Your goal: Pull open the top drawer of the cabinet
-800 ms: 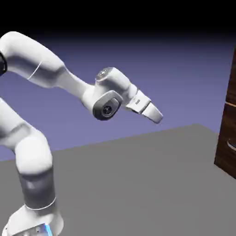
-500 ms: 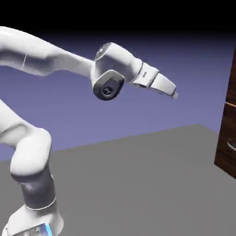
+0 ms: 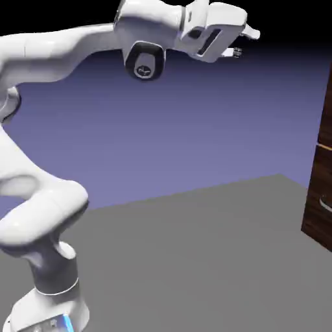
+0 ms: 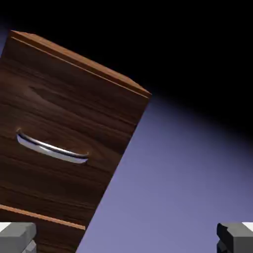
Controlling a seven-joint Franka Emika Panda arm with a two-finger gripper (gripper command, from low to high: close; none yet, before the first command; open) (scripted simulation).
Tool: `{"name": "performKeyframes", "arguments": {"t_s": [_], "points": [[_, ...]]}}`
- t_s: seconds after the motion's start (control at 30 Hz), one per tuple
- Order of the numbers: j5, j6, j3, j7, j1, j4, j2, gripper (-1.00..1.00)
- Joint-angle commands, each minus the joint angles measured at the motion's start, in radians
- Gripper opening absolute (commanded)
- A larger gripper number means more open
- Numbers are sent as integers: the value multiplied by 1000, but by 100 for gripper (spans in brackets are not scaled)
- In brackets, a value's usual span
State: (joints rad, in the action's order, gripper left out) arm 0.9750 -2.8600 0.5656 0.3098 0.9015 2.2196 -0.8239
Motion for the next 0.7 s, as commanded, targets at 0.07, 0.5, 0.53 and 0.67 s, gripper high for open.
{"name": "performKeyframes", "arguments": {"t_s": [0.07, 0.5, 0.53, 0.67], "points": [[116, 21, 67, 125, 109, -70, -30, 0], [619, 112, 359, 667, 580, -375, -161, 0], [658, 119, 382, 709, 616, -398, -171, 0], [812, 147, 471, 876, 761, -492, -212, 0]]}}
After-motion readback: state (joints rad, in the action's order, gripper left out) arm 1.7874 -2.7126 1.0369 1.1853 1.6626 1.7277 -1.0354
